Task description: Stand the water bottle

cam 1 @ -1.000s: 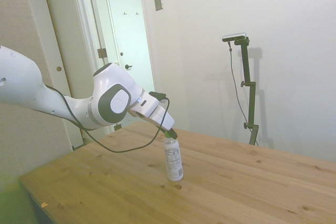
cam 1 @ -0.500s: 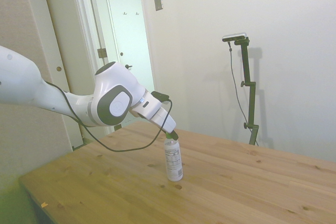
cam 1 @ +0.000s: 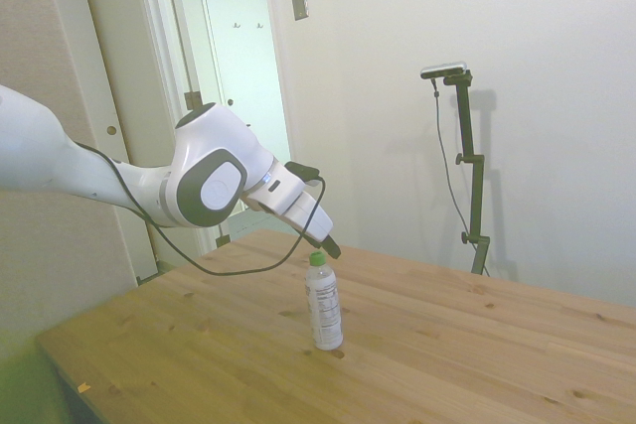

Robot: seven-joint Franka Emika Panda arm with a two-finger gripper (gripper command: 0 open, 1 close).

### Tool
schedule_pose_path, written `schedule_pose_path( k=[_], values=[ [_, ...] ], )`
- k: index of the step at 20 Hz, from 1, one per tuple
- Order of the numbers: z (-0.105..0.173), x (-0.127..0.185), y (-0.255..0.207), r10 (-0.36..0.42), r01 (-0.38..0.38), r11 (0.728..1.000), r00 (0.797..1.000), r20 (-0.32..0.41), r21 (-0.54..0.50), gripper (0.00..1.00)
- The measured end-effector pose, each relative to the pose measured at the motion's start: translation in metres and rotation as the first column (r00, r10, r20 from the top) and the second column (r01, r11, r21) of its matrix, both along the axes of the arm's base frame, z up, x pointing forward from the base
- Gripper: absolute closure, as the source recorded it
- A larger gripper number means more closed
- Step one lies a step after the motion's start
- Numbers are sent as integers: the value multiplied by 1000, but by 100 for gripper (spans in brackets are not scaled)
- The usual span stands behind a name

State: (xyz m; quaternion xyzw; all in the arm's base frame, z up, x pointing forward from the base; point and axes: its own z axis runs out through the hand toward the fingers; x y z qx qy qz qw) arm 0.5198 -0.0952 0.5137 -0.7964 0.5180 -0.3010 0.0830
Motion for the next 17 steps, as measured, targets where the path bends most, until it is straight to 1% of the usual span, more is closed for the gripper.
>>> schedule_pose_path(
  k=[3,5,6,8,10,13,17],
  values=[
    [27,-11,14,23,-24,1000,1000,-12,-8,0],
    [44,-25,28,59,-59,998,998,-37,-6,0],
    [48,-32,34,82,-82,997,995,-56,-3,0],
    [47,-48,47,135,-135,991,985,-109,4,0],
    [39,-64,58,188,-187,982,967,-172,20,0],
    [27,-88,73,256,-253,966,931,-260,46,0],
    [9,-113,91,314,-306,949,893,-322,75,0]
  ],
)
